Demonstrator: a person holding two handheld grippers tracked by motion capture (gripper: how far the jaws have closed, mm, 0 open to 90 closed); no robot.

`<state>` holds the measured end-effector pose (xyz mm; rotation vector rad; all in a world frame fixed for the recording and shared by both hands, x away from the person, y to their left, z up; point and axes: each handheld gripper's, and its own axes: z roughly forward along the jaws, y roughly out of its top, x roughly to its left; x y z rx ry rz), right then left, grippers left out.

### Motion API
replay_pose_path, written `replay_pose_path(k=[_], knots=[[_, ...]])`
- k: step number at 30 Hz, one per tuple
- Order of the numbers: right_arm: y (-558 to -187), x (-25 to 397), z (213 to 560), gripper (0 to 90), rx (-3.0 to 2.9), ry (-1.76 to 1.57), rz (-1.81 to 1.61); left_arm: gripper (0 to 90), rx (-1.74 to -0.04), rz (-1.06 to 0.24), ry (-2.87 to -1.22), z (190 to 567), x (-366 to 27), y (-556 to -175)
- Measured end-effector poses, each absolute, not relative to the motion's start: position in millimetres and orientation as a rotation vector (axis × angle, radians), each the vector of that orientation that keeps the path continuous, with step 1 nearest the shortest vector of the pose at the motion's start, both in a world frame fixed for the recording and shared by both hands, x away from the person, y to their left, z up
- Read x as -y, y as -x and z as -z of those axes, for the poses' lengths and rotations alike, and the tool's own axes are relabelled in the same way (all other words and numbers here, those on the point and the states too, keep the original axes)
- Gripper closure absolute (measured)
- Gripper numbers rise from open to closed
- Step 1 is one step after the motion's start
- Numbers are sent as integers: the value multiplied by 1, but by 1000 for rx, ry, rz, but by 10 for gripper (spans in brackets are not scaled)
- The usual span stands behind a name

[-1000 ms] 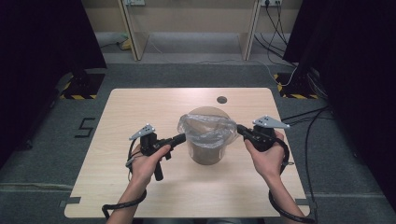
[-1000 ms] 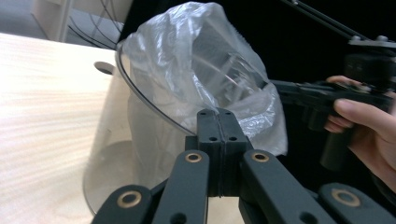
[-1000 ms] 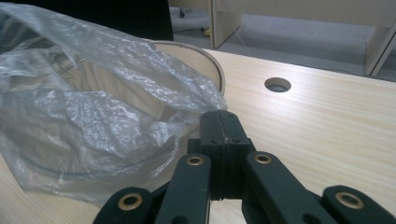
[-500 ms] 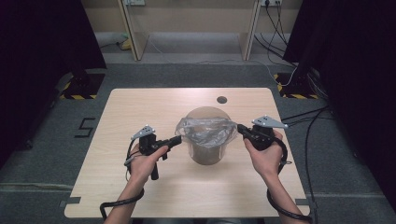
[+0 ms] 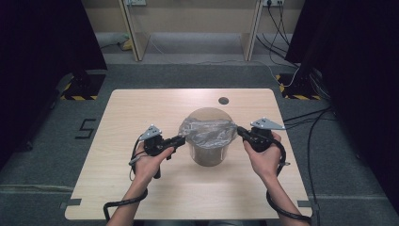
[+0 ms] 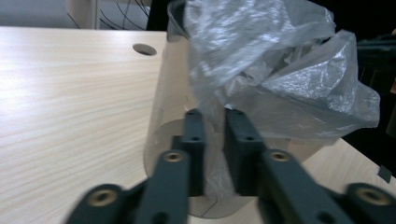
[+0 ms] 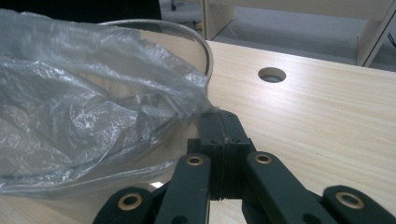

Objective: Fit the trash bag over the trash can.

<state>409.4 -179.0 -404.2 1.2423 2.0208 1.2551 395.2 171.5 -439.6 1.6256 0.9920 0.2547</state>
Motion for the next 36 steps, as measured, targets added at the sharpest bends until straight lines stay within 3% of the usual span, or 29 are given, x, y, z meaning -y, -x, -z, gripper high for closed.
replay_pose_path(k=[3,6,15,20,25,32,36], knots=[[-407,178,405,899,-2021,-1231,-1243,534,-980,-280,-1614,434,-178,-390],[-407,178,406,898,-2019,-1227,-1236,449,-966,-290,-1599,428,-184,-383],[-407,177,404,896,-2018,-1218,-1228,374,-879,-303,-1565,397,-197,-366],[-407,175,404,896,-2013,-1219,-1217,376,-867,-306,-1551,384,-185,-384],[-407,175,405,896,-2016,-1217,-1203,471,-850,-299,-1612,387,-168,-407],[-409,175,405,896,-2013,-1217,-1202,844,-850,-366,-1666,401,-167,-418],[-409,175,409,896,-2015,-1218,-1204,881,-860,-368,-1675,411,-170,-418]])
